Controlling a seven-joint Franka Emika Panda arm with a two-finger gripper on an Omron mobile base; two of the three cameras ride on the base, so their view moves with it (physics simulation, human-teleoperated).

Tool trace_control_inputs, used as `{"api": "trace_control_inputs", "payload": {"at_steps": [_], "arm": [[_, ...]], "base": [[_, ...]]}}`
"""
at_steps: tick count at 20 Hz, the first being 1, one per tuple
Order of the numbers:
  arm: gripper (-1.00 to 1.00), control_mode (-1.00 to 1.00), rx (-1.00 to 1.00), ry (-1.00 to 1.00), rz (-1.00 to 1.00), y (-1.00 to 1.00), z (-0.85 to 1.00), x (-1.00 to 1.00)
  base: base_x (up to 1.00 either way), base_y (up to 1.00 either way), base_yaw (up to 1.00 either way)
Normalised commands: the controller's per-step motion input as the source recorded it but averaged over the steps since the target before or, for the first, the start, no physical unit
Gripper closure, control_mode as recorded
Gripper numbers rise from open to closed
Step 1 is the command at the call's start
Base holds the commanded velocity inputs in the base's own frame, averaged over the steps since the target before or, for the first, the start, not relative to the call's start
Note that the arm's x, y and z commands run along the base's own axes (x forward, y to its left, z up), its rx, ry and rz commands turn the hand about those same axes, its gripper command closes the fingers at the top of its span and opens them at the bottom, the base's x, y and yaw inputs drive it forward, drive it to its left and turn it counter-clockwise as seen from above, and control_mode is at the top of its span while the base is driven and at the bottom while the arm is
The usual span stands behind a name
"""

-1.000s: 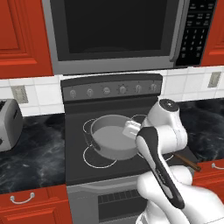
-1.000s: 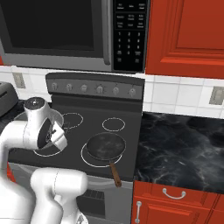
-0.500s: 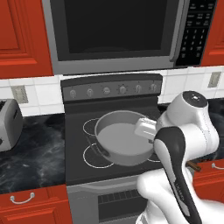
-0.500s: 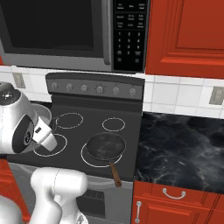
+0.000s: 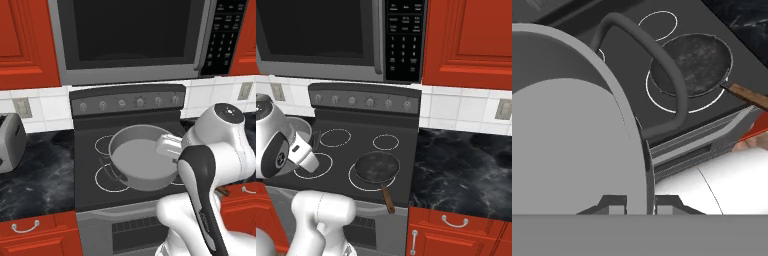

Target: Move the pot and pan from the stove into the sink.

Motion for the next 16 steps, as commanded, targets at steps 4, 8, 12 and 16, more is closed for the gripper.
{"api": "trace_control_inputs", "payload": {"at_steps": [4,8,12,16], "arm": [[1.0,1.0,0.0,0.0,0.0,0.0,-0.03,-0.1],[1.0,1.0,0.0,0.0,0.0,0.0,0.0,0.0],[1.0,1.0,0.0,0.0,0.0,0.0,0.0,0.0],[1.0,1.0,0.0,0.0,0.0,0.0,0.0,0.0]], "base": [[-0.31,0.0,0.0],[-0.71,0.0,0.0],[-0.7,0.0,0.0],[-0.23,0.0,0.0]]}}
